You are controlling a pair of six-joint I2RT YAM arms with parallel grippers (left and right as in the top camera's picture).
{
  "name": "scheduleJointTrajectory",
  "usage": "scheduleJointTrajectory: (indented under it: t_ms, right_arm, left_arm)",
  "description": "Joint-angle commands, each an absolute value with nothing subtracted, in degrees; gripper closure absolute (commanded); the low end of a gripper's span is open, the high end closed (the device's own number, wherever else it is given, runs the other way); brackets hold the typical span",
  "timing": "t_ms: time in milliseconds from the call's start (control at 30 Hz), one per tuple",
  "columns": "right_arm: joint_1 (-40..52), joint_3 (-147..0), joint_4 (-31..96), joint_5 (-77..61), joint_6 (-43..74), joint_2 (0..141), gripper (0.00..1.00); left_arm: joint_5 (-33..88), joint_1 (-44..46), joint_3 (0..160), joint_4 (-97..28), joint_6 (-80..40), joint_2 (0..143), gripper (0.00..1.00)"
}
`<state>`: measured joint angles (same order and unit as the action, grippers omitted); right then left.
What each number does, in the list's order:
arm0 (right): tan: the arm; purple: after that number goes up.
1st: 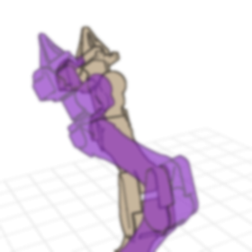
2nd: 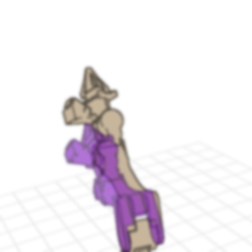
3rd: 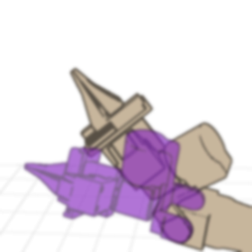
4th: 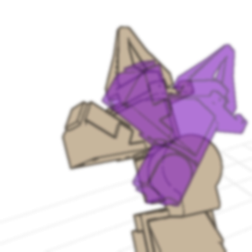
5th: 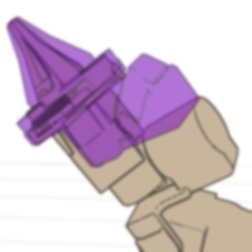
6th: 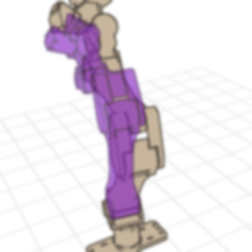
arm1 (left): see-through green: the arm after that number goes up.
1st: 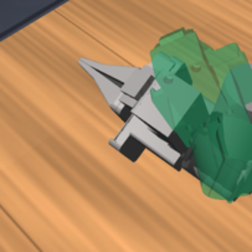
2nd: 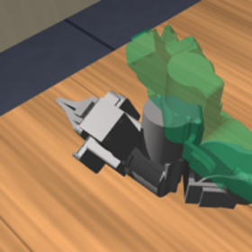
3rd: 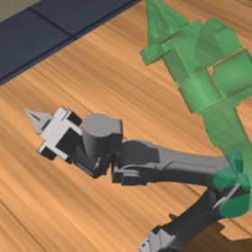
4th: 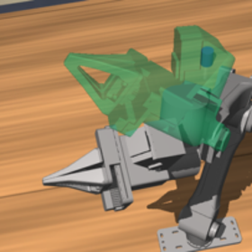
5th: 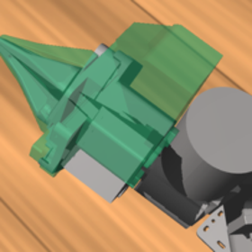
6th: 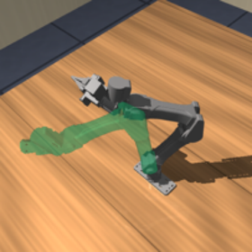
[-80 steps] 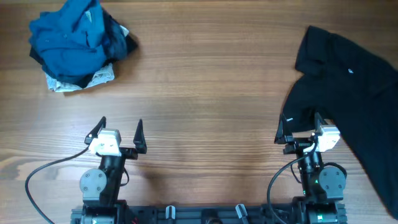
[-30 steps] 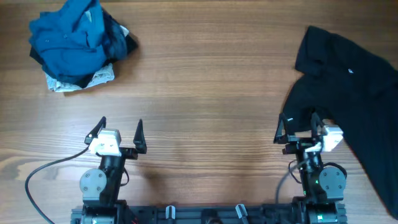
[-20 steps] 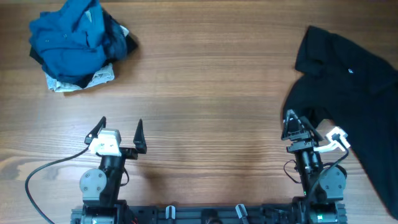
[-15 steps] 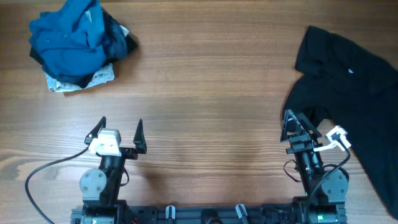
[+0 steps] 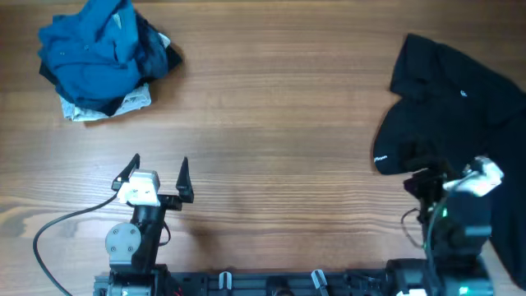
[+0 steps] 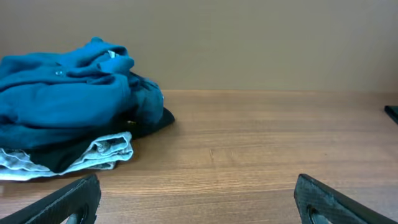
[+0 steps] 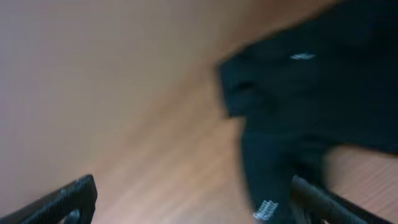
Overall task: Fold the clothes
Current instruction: 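Grasp the black polo shirt's near edge with the right gripper, then drag the black shirt leftward to the table center with the right gripper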
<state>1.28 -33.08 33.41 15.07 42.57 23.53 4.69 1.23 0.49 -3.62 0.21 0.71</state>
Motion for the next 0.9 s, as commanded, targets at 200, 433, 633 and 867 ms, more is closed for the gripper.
scheduleJointTrajectory:
  t_ms: [200, 433, 633, 867]
  right_arm:
    - [-5.5, -53.7, 52.8, 26.8, 45.1, 45.1, 0.0]
    - [-18.7, -57.5, 58.1, 9.1, 43.6, 51.4, 0.0]
    - [-18.9, -55.5, 60.9, -2.3, 35.9, 56.8, 0.01]
    - [-18.9, -51.0, 59.9, -8.8, 31.4, 69.8, 0.09]
  left_arm:
    - [4.2, 1.5, 0.3, -4.1, 1.3, 0.4, 0.0]
    - [4.2, 1.5, 0.3, -4.1, 1.3, 0.4, 0.0]
    - [4.2, 1.5, 0.3, -4.1, 1.3, 0.4, 0.01]
    - [4.2, 1.5, 0.3, -4.1, 1.3, 0.4, 0.0]
